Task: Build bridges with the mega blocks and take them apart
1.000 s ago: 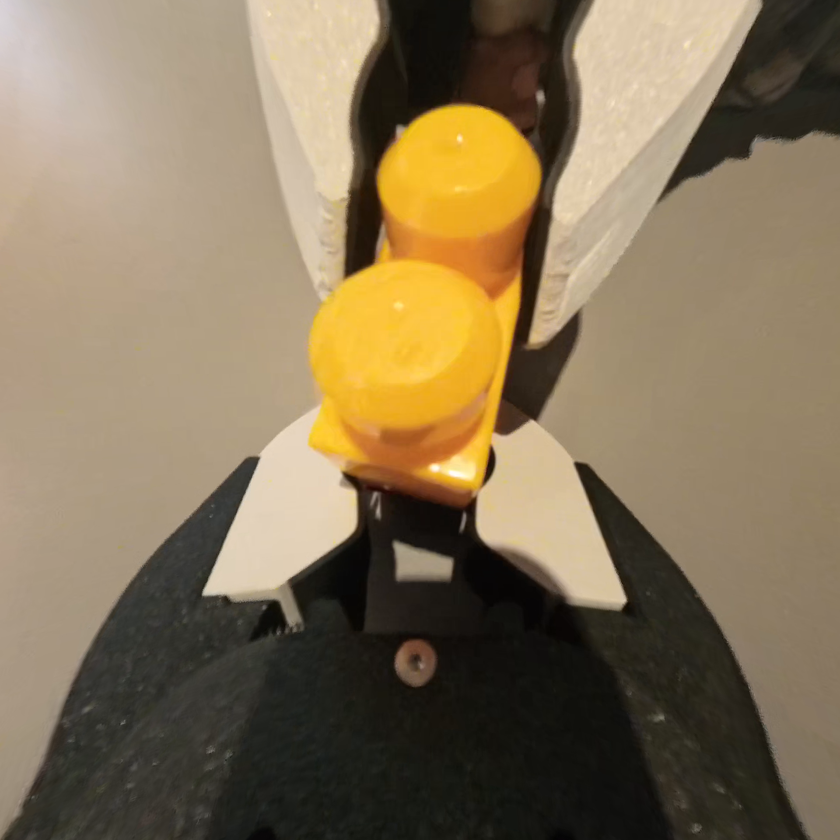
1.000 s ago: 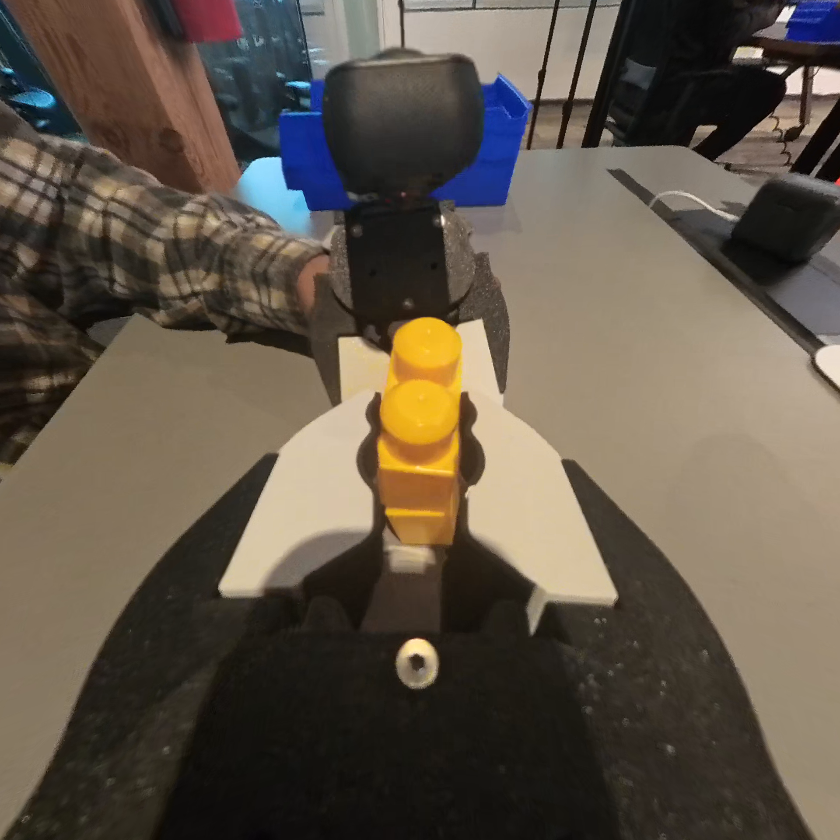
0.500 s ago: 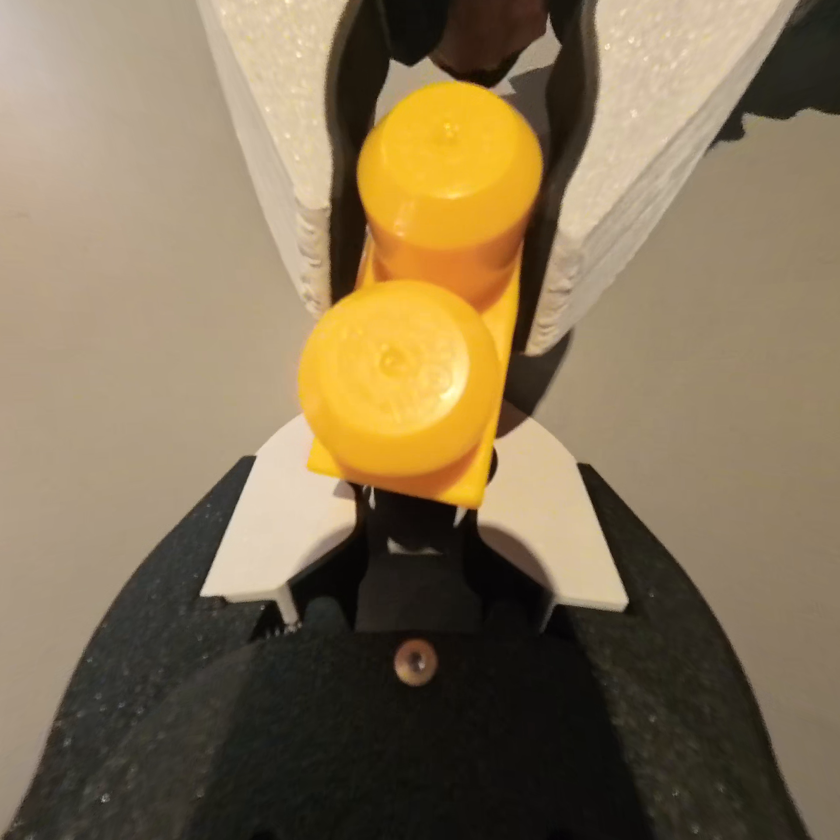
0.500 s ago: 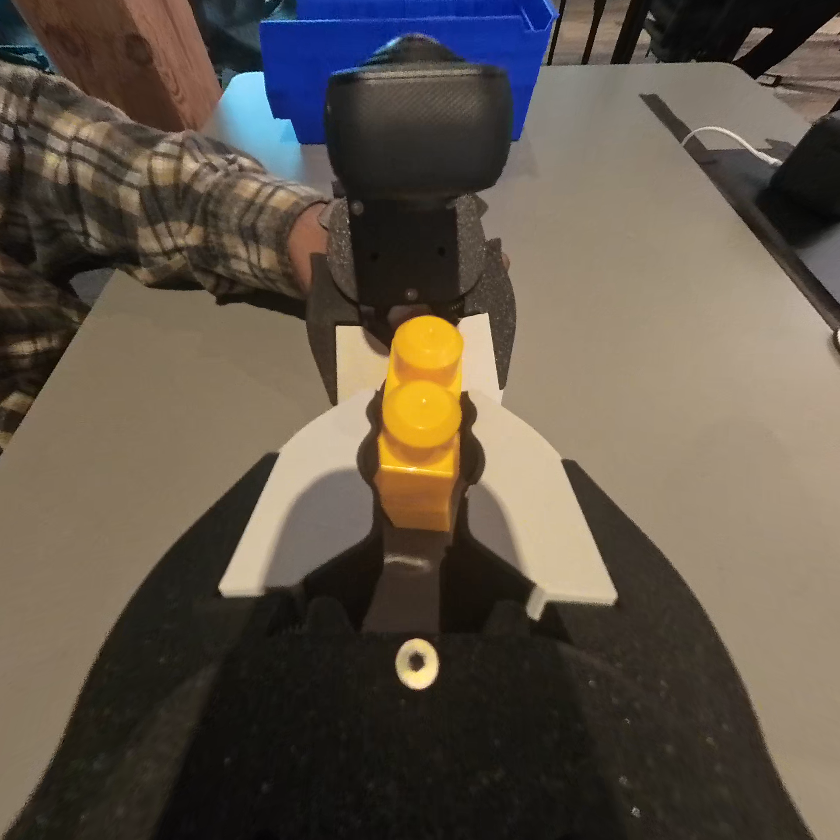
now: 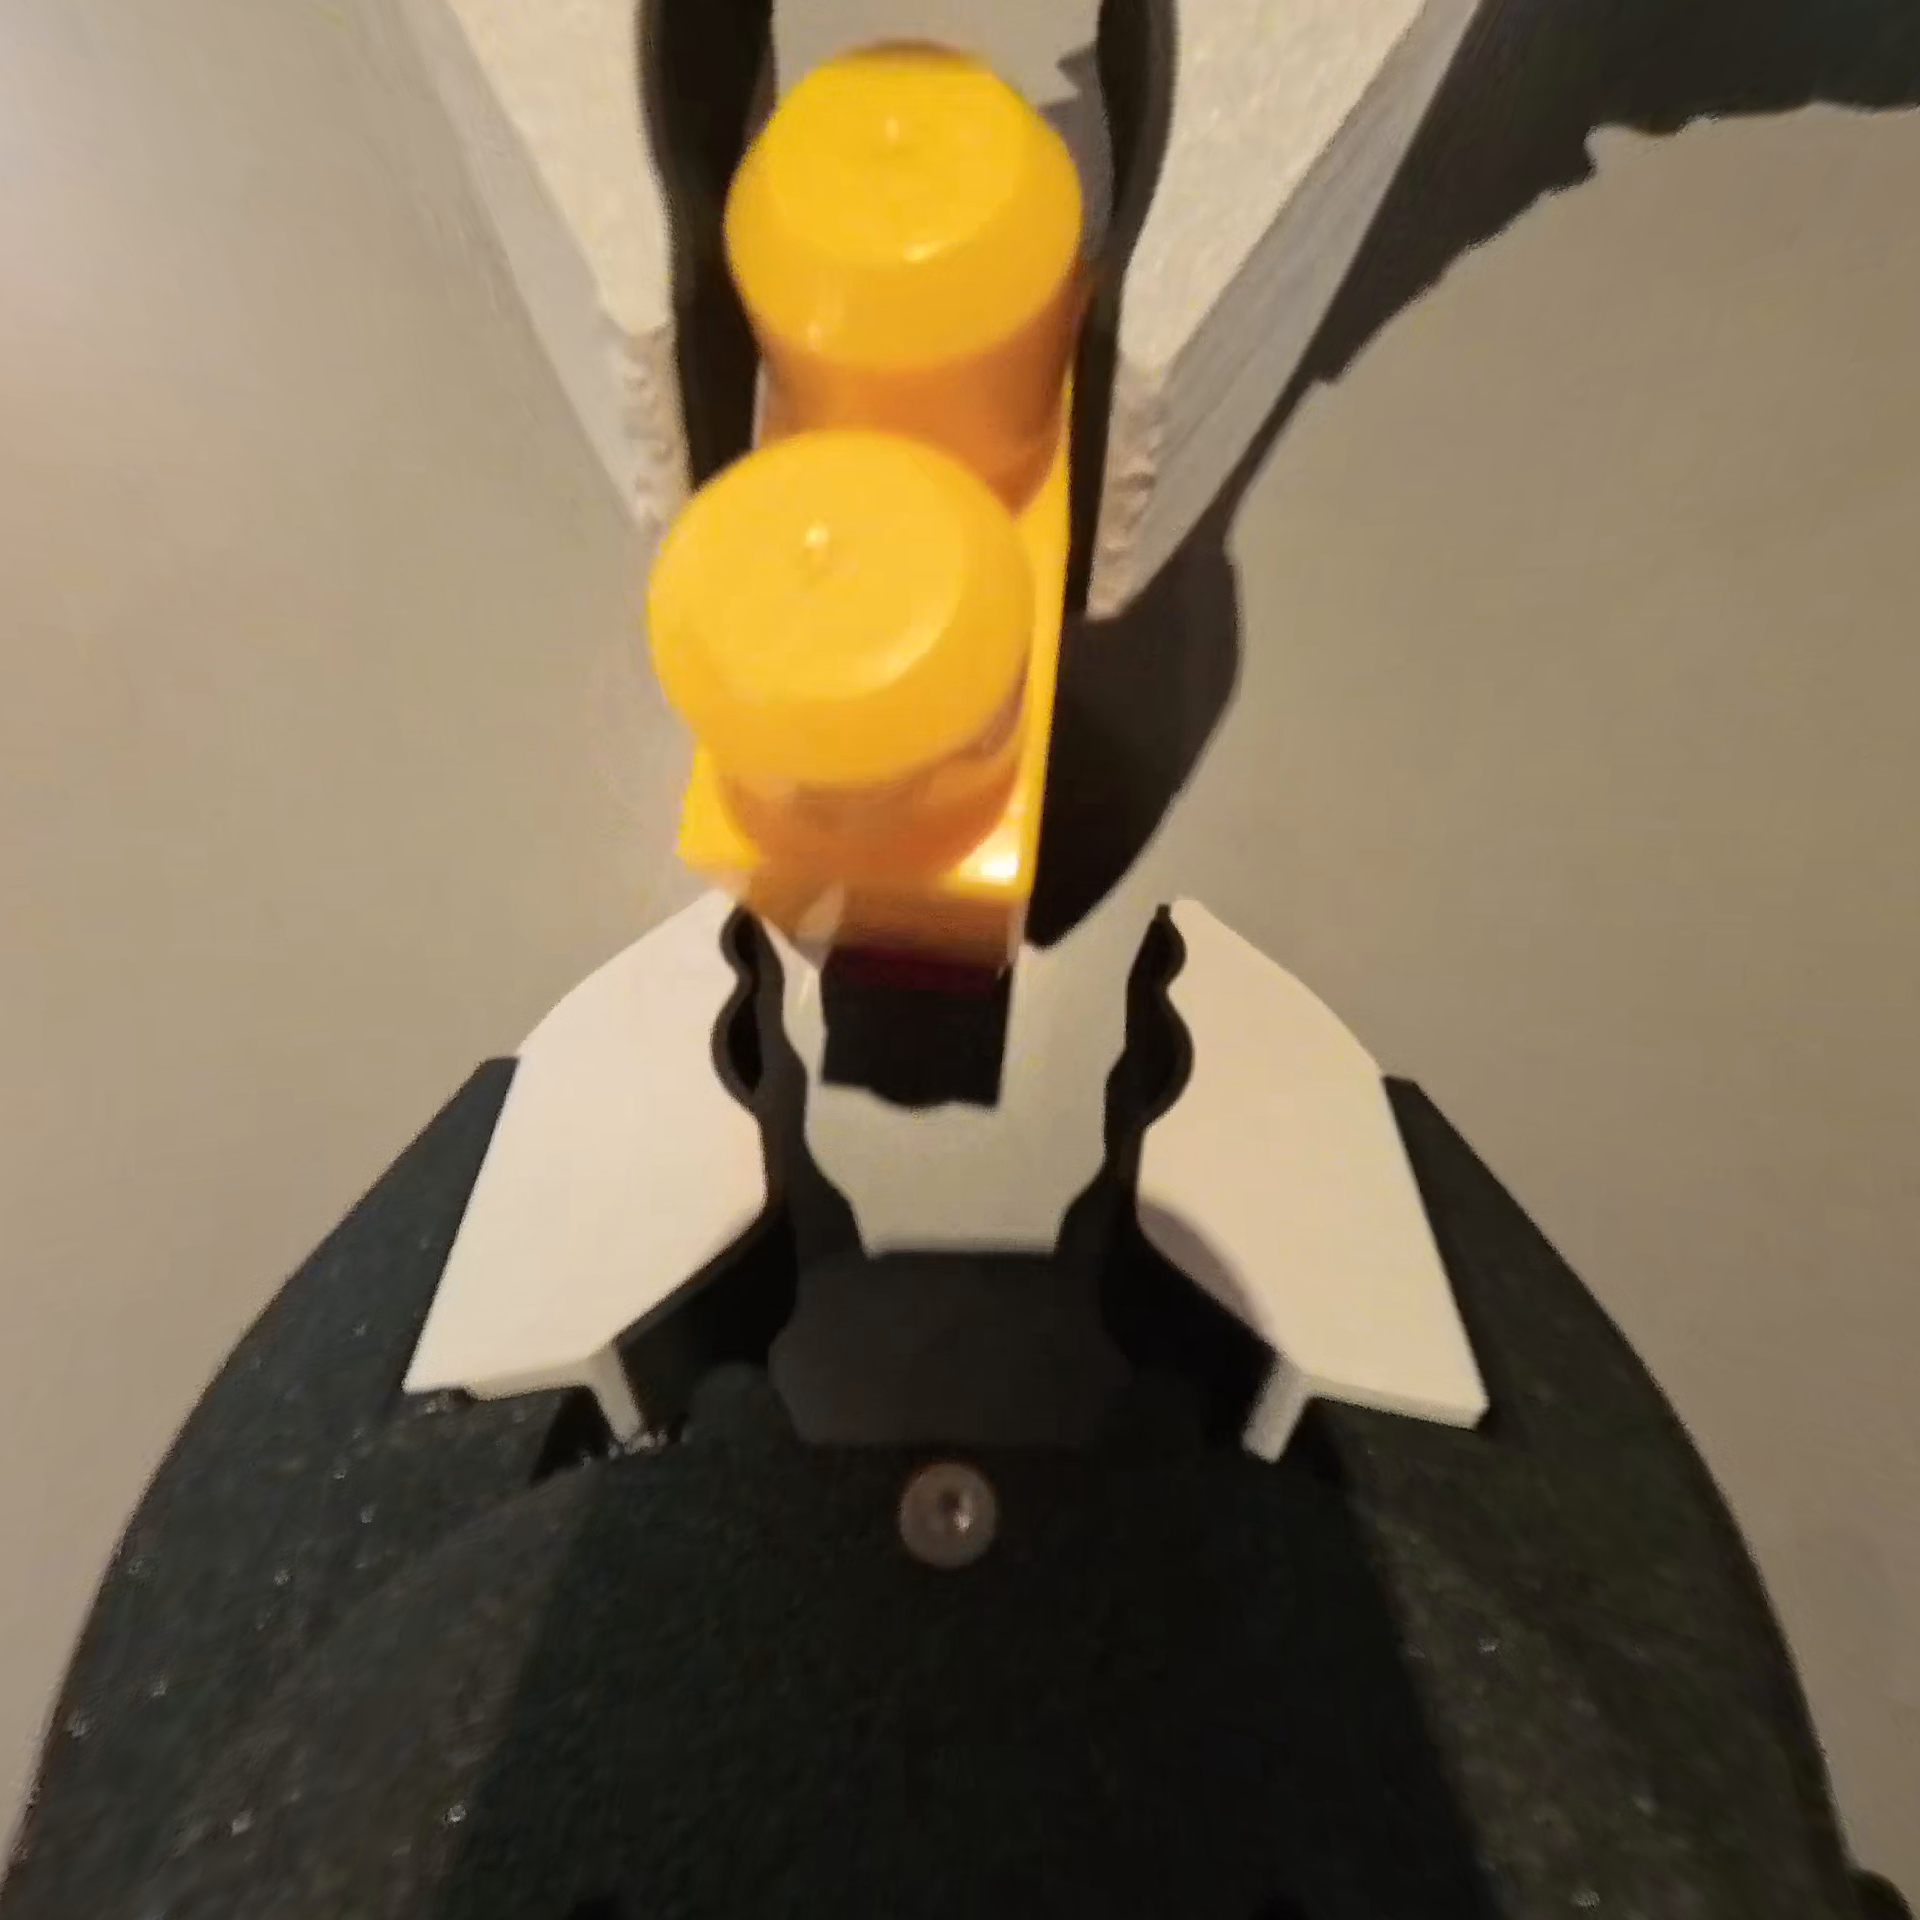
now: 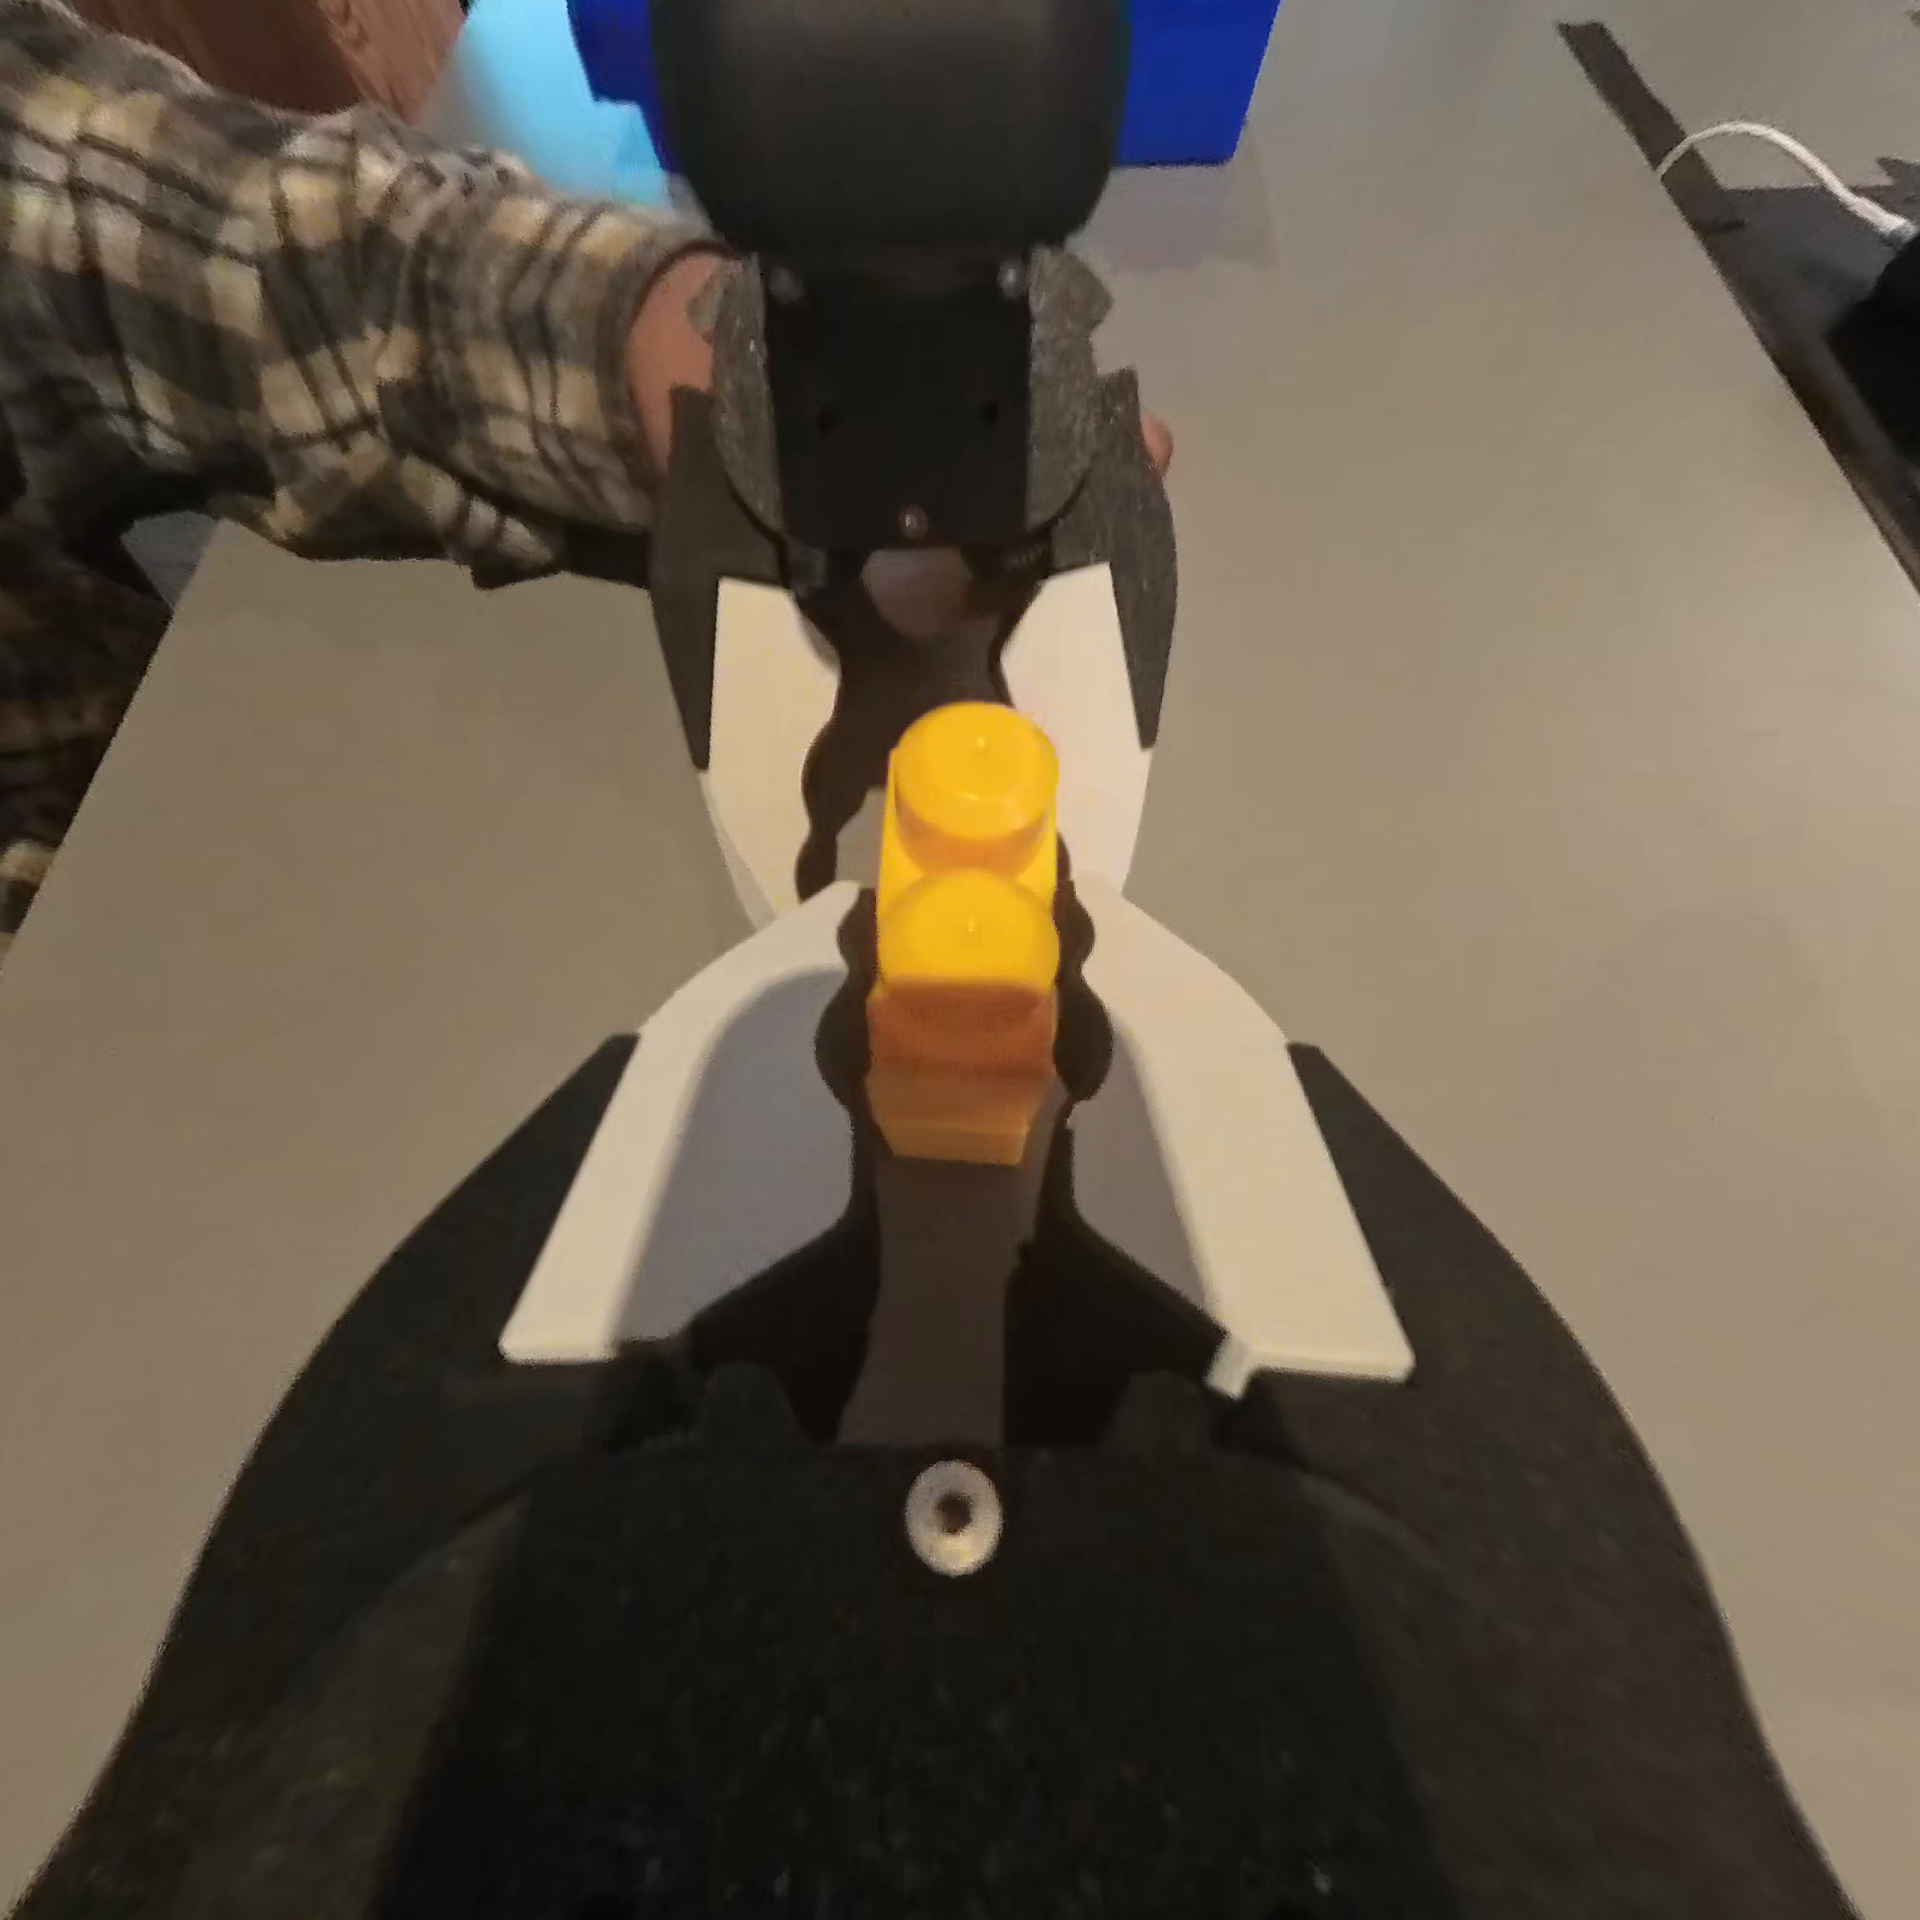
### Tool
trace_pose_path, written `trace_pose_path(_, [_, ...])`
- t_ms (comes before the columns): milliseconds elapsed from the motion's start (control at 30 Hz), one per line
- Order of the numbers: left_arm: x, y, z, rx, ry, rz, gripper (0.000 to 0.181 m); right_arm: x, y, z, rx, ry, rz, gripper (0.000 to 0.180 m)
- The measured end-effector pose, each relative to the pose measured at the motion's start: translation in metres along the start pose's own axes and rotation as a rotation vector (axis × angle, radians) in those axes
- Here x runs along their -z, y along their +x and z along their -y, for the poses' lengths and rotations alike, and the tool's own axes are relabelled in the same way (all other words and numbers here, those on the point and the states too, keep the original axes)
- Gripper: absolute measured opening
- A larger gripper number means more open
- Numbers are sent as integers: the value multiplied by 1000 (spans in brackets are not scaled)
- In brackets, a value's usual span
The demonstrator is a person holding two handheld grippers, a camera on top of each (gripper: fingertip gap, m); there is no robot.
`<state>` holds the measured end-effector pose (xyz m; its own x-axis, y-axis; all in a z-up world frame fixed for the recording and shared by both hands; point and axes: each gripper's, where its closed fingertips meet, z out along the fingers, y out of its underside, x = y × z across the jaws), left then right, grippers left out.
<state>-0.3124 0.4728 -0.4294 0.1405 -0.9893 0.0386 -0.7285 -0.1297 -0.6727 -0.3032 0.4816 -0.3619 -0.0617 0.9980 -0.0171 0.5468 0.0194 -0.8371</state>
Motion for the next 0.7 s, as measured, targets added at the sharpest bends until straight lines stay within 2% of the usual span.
trace_pose_path(267, [41, 0, 9, 87, 185, -55, 68, -2, 0, -1, -32, -35, -30, 34])
trace_pose_path(367, [52, -2, 10, 103, 260, -44, 67, -4, 1, 2, 60, -63, -64, 33])
trace_pose_path(400, [55, -3, 9, 111, 279, -36, 67, -5, 3, 2, 93, -89, -81, 38])
trace_pose_path(433, [58, -6, 8, 119, 295, -25, 68, -6, 6, 3, 115, -103, -112, 64])
trace_pose_path(467, [62, -8, 6, 125, 308, -15, 69, -6, 7, 7, 142, -113, -137, 76])
trace_pose_path(500, [66, -11, 4, 130, 321, -2, 70, -3, 9, 11, 165, -130, -155, 77])
trace_pose_path(567, [77, -17, 1, 135, 354, 32, 71, 3, 10, 17, 184, -210, -160, 75])
trace_pose_path(667, [93, -27, -5, 145, 385, 81, 71, 7, 6, 14, 170, -413, -112, 57])
trace_pose_path(700, [97, -32, -9, 151, 390, 102, 71, 5, 5, 12, 157, -473, -95, 57])
